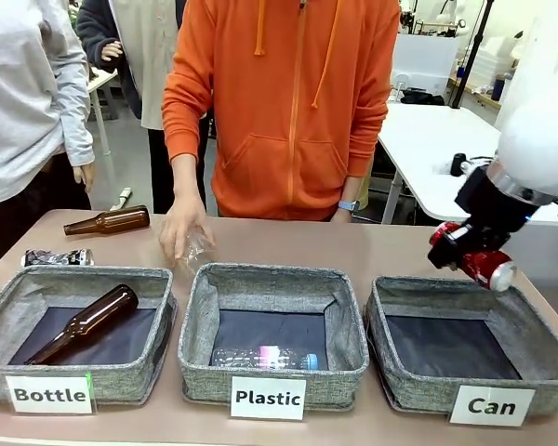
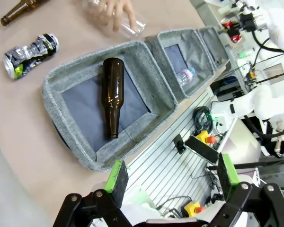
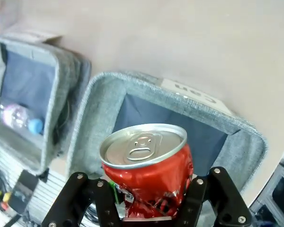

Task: Sort the can waste into the basket.
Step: Pick up the can waste from the table and place it in the right Fabric basket.

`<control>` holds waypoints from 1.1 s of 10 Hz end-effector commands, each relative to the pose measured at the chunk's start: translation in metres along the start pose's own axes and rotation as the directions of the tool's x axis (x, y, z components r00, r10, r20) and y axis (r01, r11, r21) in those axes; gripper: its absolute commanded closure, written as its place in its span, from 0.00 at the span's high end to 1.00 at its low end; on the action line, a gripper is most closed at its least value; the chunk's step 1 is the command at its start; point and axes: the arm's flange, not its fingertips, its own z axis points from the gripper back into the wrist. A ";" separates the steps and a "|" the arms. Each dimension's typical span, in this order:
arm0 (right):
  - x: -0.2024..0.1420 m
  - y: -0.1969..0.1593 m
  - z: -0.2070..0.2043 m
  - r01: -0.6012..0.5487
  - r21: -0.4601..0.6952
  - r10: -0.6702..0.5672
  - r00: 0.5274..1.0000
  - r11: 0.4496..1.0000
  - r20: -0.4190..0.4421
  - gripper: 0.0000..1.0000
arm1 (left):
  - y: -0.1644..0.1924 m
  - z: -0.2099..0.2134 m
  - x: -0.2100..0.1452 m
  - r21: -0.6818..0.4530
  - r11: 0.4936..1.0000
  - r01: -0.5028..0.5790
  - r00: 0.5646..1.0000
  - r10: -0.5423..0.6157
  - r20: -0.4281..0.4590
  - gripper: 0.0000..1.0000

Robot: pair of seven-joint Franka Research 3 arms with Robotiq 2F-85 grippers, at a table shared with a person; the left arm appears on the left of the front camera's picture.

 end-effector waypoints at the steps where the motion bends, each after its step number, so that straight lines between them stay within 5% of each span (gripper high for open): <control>1: -0.011 -0.014 -0.003 -0.032 0.084 0.029 0.999 0.996 0.036 0.00 | -0.002 0.001 -0.001 -0.009 1.000 0.001 1.000 -0.001 0.000 0.98; 3: -0.012 -0.016 -0.007 -0.160 0.130 0.168 0.984 0.979 -0.054 0.00 | -0.002 0.001 -0.001 -0.009 1.000 0.001 1.000 -0.001 0.000 0.98; 4: -0.018 -0.016 -0.006 -0.406 0.200 0.436 0.888 0.892 -0.142 0.00 | -0.002 0.001 -0.001 -0.009 1.000 0.001 1.000 -0.001 0.000 0.98; 6: -0.031 -0.018 -0.010 -0.752 0.255 0.794 0.578 0.608 -0.190 0.00 | -0.002 0.001 -0.001 -0.009 1.000 0.001 1.000 -0.001 0.000 0.98; 7: -0.035 -0.016 -0.014 -0.847 0.249 0.882 0.443 0.470 -0.161 0.00 | -0.002 0.001 -0.001 -0.009 1.000 0.001 1.000 -0.001 0.000 0.98; 8: -0.036 -0.014 -0.014 -0.882 0.265 0.920 0.371 0.391 -0.123 0.00 | -0.002 0.001 -0.001 -0.009 1.000 0.001 1.000 -0.001 0.000 0.98; 11: -0.028 -0.014 -0.020 -0.882 0.293 0.929 0.360 0.370 -0.089 0.00 | -0.002 0.001 -0.001 -0.009 1.000 0.001 1.000 -0.001 0.000 0.98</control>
